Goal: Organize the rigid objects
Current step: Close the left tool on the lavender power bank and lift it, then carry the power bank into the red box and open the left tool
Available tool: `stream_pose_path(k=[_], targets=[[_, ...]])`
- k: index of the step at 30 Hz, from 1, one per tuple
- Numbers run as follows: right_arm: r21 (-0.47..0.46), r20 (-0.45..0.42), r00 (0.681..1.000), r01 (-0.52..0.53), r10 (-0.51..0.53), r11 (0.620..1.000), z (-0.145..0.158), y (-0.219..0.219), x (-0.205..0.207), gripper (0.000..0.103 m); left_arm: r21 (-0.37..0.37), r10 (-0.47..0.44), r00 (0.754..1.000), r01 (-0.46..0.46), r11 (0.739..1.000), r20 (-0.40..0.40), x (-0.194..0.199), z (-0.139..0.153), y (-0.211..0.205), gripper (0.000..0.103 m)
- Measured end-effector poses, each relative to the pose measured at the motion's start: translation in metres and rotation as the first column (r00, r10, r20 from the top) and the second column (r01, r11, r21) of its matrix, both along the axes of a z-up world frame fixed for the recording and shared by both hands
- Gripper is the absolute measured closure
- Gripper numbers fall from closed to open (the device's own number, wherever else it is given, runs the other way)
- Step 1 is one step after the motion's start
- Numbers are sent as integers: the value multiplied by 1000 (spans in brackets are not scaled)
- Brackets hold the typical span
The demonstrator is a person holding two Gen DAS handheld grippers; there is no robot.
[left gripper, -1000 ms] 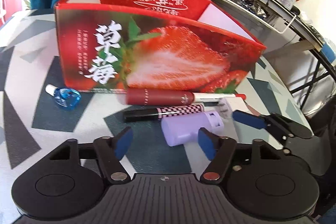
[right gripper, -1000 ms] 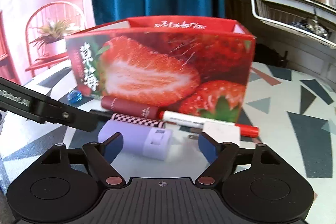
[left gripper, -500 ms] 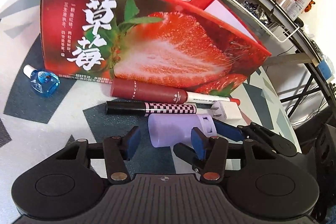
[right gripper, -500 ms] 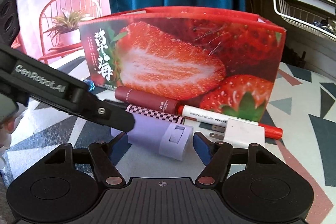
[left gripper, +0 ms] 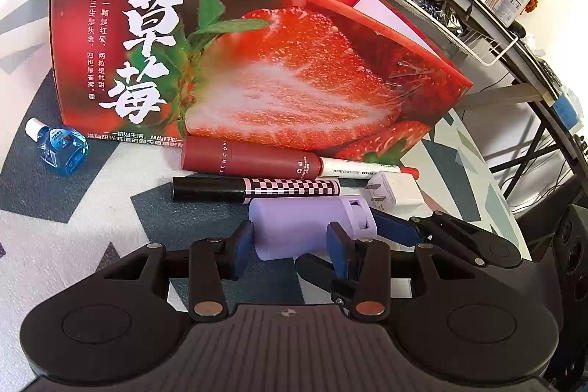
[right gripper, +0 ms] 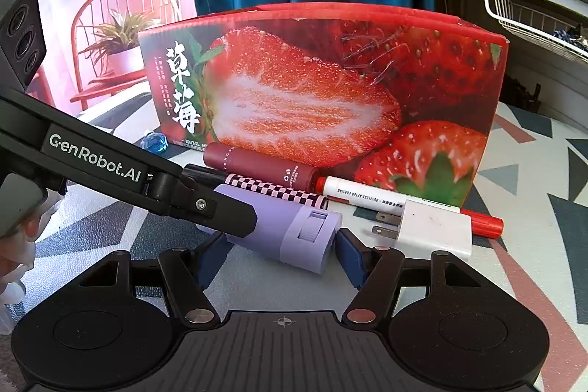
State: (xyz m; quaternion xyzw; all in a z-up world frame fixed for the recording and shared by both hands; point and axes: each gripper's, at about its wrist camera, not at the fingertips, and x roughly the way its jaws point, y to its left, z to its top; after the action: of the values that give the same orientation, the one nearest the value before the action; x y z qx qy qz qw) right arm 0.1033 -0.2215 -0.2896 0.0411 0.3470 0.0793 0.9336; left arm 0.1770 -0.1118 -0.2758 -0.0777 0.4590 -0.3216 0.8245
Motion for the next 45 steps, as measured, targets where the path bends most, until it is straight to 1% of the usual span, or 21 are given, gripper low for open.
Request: stream_pose_path(k=[7,12,18,27,32,39,41,42,43,45], targets=[[0,1,1000,0,0,1000,0,0,0,41,3,-5,1000,5,1000,1,0,0,1,57],[-1,3,1000,-1,1,1000,1,0,-1,45,23,-11,1000,11,1000,-15,-1,3,1,58],[-69,19,999,-37,38,997,4,13,-9,47,31,-6,999,7,999,-32,-6,5,6,58],[-69,57,998,-22,26,997,20,10,-16,47,15,-12,1000,12,1000,21,-16,24,7,58],[-84,100,995,-19,27,996,35,8,-16,46,-20,-16,998,17,1000,68,-17,45,13,58],[-118,206,978,-14,38,993,76,5,-2,46,-91,-3,989,17,996,150,-10,91,21,57],[-126,224,974,-3,31,992,86,4,3,47,-109,-4,985,23,994,170,-8,103,22,57],[-129,227,973,2,27,992,91,3,7,47,-114,-11,983,32,993,182,-8,109,22,56],[-131,230,973,9,21,991,96,2,10,47,-119,-25,980,50,992,196,-7,114,21,51],[-123,236,972,22,7,992,104,-1,18,47,-126,-33,972,64,990,232,-6,124,21,51]])
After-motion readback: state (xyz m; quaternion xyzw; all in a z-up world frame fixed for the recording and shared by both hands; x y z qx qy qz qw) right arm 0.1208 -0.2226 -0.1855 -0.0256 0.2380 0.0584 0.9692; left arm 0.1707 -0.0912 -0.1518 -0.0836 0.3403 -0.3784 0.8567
